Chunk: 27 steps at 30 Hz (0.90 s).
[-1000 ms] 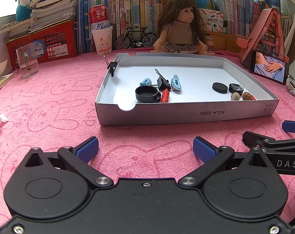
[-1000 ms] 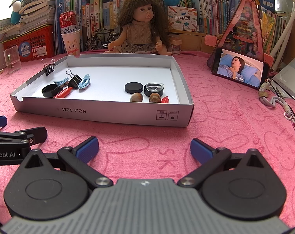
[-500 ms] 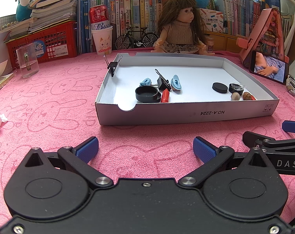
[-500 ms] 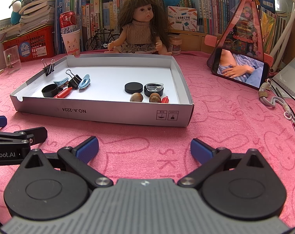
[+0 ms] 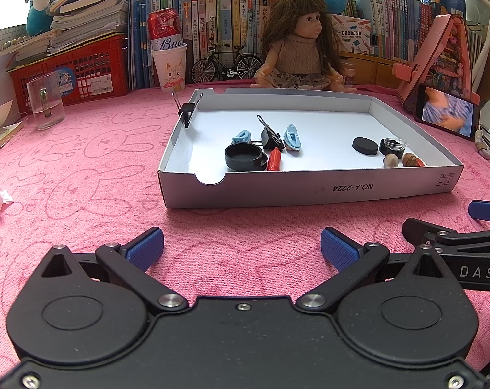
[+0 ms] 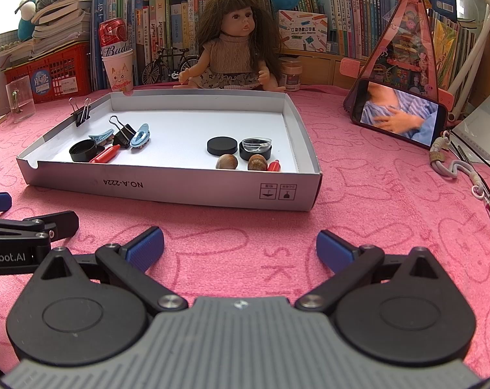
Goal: Organize rigid objects
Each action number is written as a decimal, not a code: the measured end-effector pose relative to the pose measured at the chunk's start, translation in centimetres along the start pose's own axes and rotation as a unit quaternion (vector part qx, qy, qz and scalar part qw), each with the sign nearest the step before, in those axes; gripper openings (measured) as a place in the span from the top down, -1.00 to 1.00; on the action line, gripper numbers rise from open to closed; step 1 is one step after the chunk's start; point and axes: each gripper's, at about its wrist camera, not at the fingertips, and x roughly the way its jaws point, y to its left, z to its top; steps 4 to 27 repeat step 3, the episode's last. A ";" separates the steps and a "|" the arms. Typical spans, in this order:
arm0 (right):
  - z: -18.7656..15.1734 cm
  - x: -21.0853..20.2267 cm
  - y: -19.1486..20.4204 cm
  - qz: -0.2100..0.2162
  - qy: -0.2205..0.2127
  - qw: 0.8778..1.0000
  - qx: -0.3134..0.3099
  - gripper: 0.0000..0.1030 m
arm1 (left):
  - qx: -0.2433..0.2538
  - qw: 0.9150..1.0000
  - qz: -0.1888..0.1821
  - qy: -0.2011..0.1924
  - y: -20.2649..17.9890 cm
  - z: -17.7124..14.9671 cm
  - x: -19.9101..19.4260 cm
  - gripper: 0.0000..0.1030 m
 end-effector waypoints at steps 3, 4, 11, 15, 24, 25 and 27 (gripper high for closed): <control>0.0 0.0 0.0 0.000 0.000 1.000 0.000 -1.00 | 0.000 1.000 0.000 0.000 0.0 0.0 0.0 -1.00; 0.0 0.0 0.0 0.000 0.000 1.000 0.000 -1.00 | 0.000 1.000 0.000 0.000 0.0 0.0 0.0 -1.00; 0.0 0.0 0.0 0.000 0.000 1.000 0.000 -1.00 | 0.000 1.000 0.000 0.000 0.0 0.0 0.0 -1.00; 0.0 0.0 0.0 0.000 0.000 1.000 0.000 -1.00 | 0.000 1.000 0.000 0.000 0.0 0.0 0.0 -1.00; 0.0 0.0 0.0 0.000 0.000 1.000 0.000 -1.00 | 0.000 1.000 0.000 0.000 0.0 0.0 0.0 -1.00; 0.0 0.0 0.0 0.000 0.000 1.000 0.000 -1.00 | 0.000 1.000 0.000 0.000 0.0 0.0 0.0 -1.00; 0.0 0.0 0.0 0.000 0.000 1.000 0.000 -1.00 | 0.000 1.000 0.000 0.000 0.0 0.0 0.0 -1.00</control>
